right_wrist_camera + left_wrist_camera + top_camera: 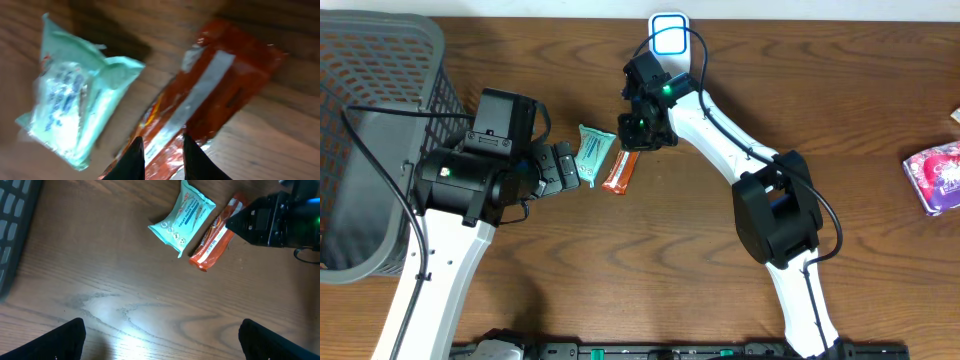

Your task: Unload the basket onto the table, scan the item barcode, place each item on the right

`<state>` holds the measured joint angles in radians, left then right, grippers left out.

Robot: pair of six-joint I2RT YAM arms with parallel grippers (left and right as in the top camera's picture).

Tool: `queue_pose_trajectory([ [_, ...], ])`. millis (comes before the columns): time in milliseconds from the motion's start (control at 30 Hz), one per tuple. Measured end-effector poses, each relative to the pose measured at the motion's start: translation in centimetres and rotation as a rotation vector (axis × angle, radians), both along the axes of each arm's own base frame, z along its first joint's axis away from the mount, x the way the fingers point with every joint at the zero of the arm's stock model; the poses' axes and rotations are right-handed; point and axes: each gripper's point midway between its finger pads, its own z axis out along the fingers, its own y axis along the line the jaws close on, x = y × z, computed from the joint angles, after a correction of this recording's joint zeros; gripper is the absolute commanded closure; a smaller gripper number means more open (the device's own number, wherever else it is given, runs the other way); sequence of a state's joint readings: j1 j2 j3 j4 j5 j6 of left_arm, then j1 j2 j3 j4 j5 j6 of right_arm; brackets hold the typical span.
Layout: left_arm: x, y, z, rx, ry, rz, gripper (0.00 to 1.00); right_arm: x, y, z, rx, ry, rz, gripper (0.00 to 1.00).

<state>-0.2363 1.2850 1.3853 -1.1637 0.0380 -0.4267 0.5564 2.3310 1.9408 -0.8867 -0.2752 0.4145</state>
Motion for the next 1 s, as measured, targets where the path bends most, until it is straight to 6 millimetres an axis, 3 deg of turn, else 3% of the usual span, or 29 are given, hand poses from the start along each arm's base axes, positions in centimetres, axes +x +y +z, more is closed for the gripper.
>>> queue_pose_trajectory([
  [167,0.0,0.0,0.0,0.0,0.0,0.0,0.02,-0.5,0.4,-2.6,-0.028,-0.035,-0.008,0.78],
  [333,0.0,0.0,0.0,0.0,0.0,0.0,0.02,-2.1,-0.3,-3.1,-0.091,-0.005,-0.019,0.76],
  [500,0.0,0.0,0.0,0.0,0.0,0.0,0.02,-4.0,-3.6,-2.9,-0.226,0.065,-0.047,0.69],
  [533,0.0,0.0,0.0,0.0,-0.001,0.0,0.02,-4.2,-4.5,-2.6,-0.259,0.07,-0.054,0.64],
  [600,0.0,0.0,0.0,0.0,0.0,0.0,0.02,-3.9,-6.6,-1.1,-0.311,0.051,-0.086,0.57],
  [700,0.0,0.0,0.0,0.0,0.0,0.0,0.02,-3.0,-8.1,2.6,-0.305,-0.016,-0.123,0.51],
  [800,0.0,0.0,0.0,0.0,0.0,0.0,0.02,-3.2,-8.2,8.0,-0.26,-0.106,-0.135,0.45],
  [833,0.0,0.0,0.0,0.0,0.0,0.0,0.02,-3.7,-7.8,8.7,-0.255,-0.11,-0.124,0.44],
  [867,0.0,0.0,0.0,0.0,0.0,0.0,0.02,-4.2,-7.4,8.8,-0.255,-0.106,-0.109,0.45],
  [1000,0.0,0.0,0.0,0.0,0.0,0.0,0.02,-6.5,-4.5,7.6,-0.258,-0.078,-0.027,0.84],
])
